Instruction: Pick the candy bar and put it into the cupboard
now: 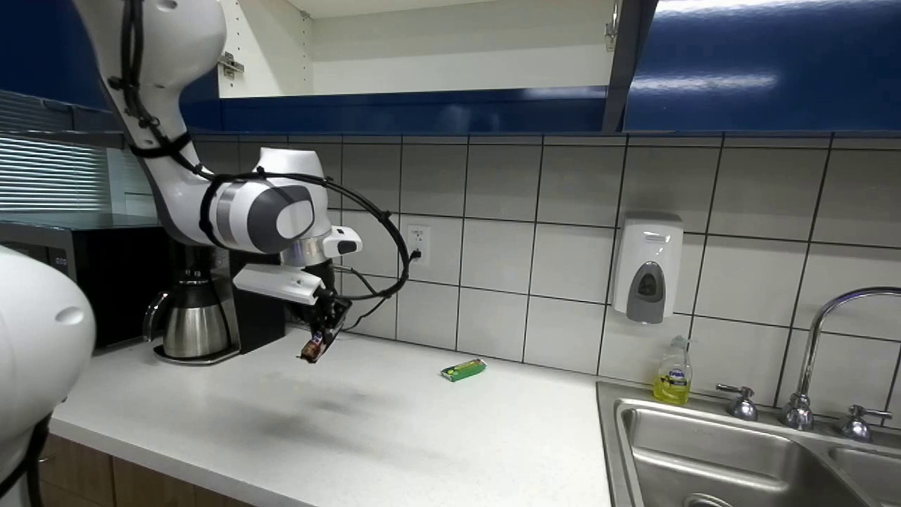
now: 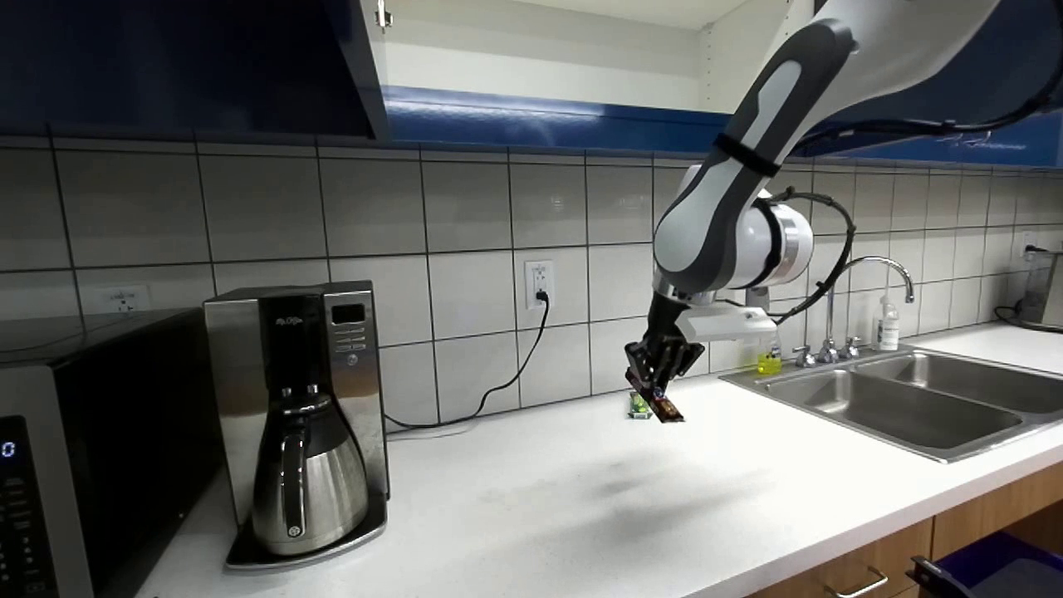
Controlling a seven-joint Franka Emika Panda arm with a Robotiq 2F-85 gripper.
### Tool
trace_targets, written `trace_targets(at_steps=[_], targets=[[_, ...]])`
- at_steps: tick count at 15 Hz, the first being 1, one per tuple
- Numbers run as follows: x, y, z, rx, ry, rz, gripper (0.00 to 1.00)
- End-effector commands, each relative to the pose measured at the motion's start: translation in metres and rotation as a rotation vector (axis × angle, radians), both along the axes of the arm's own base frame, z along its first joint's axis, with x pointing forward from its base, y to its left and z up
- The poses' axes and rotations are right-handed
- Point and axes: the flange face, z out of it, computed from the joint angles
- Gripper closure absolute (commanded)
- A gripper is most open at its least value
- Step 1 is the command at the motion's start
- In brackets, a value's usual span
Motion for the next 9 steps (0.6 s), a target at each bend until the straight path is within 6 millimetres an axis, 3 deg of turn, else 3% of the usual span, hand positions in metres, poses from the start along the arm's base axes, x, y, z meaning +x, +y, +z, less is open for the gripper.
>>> trace_targets(at_steps=[1,9], targets=[[-0.029,0.002,0.048,0.020,-0.107,-0.029,0.95],[-0.055,0.002,0.150,0.074,-0.326,-0.073,0.95]])
